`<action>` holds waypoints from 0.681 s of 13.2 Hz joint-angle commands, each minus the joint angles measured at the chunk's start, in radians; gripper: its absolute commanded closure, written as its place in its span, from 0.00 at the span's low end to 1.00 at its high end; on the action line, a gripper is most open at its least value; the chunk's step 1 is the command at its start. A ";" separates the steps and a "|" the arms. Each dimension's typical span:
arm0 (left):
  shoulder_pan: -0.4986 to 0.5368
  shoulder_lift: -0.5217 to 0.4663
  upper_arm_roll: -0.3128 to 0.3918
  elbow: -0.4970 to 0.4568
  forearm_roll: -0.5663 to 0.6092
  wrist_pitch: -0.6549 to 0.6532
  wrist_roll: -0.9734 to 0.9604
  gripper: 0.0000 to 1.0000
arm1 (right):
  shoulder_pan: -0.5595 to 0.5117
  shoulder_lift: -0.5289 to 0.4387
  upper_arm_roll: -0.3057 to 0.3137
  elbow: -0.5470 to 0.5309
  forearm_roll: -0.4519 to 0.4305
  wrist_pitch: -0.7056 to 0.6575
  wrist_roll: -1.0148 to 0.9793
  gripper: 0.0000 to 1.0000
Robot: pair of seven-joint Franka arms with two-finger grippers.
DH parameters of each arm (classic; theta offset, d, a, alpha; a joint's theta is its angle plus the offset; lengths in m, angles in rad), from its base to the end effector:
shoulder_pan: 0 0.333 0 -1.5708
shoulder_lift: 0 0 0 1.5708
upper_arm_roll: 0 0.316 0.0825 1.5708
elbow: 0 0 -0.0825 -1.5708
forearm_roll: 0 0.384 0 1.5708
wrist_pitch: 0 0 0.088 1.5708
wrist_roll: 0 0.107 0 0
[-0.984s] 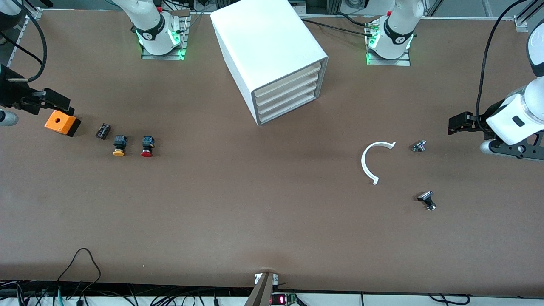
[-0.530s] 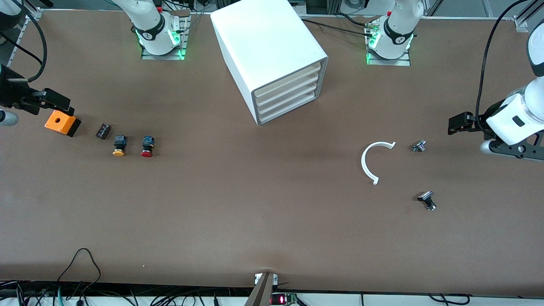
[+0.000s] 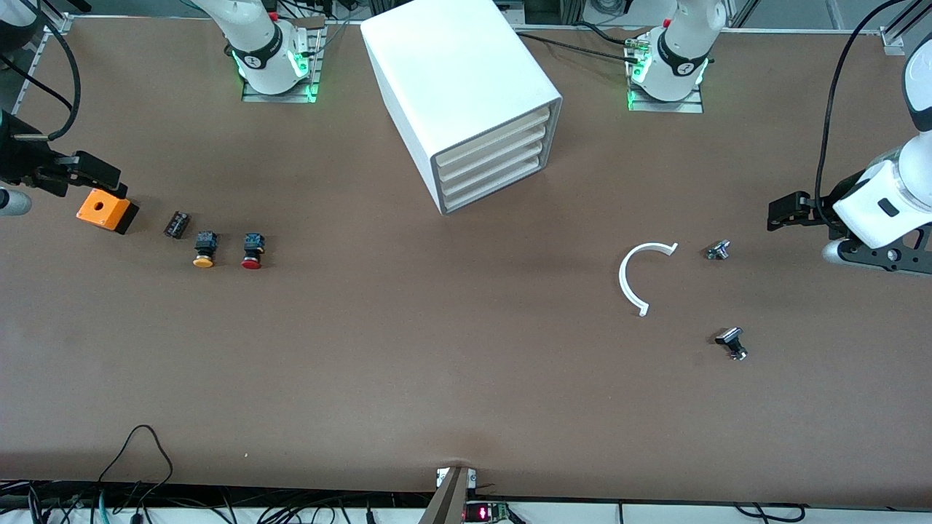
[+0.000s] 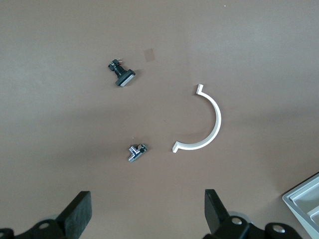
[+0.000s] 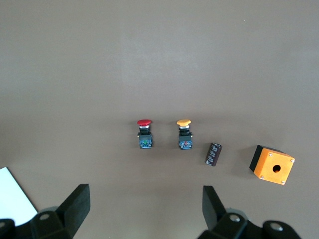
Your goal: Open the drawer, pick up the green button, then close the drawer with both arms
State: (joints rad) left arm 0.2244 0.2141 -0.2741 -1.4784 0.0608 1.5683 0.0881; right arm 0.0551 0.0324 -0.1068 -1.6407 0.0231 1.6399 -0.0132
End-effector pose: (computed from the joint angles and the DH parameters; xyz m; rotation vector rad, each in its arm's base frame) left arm 0.6116 -0.0079 0.5467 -3.1281 0.2171 0.1825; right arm 0.5669 -0.0261 0.5793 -3.1199 0.0632 0.0505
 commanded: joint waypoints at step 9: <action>0.010 0.002 -0.005 0.021 -0.027 -0.007 0.015 0.00 | -0.008 -0.029 0.010 -0.028 -0.002 0.017 0.002 0.00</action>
State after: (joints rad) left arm 0.2244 0.2141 -0.2741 -1.4784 0.0585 1.5683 0.0881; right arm 0.0551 0.0324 -0.1068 -1.6407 0.0231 1.6421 -0.0132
